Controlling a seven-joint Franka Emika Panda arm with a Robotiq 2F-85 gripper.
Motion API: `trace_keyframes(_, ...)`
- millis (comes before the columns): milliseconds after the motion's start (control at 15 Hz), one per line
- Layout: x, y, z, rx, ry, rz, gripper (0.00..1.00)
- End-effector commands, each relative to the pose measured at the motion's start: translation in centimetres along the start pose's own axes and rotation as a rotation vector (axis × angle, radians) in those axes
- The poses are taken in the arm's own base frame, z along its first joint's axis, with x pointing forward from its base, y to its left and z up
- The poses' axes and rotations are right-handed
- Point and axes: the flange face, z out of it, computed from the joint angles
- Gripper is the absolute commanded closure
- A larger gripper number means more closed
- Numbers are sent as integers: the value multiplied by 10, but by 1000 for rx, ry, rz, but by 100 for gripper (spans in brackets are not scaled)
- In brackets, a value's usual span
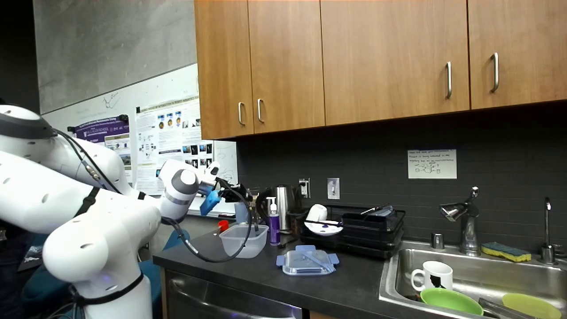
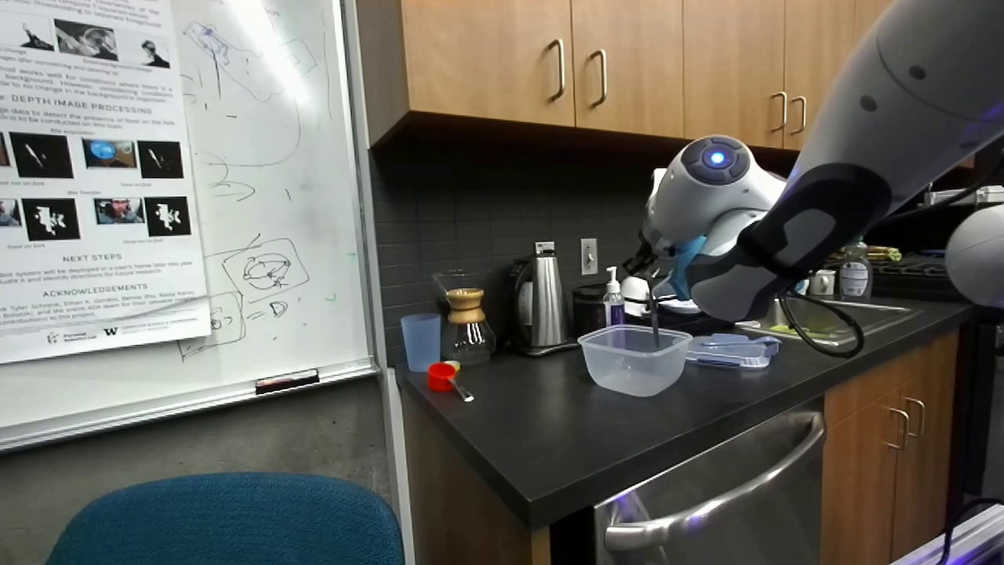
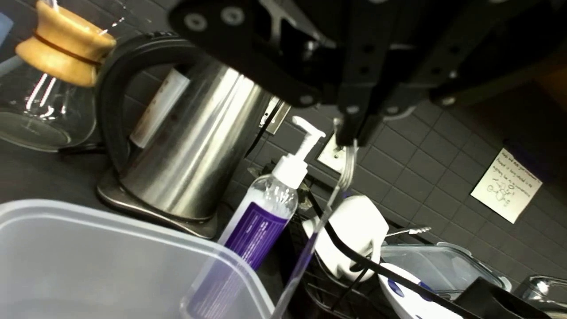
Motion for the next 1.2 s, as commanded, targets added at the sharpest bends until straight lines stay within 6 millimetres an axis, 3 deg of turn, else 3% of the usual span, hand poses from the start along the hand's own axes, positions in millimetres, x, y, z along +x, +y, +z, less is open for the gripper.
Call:
trace_keyframes(0, -4, -9, -1, 21, -12, -37, 100)
trace_keyframes(200, -6, -12, -1, 35, -16, -67, 100)
trace_keyframes(267, -5, -12, -1, 35, -17, -68, 74)
trace_keyframes(467, -3, -9, -2, 33, -16, -67, 62)
trace_keyframes(1067, 12, 21, 0, 12, -12, 10, 1)
trace_keyframes(1133, 14, 26, 0, 10, -12, 22, 0)
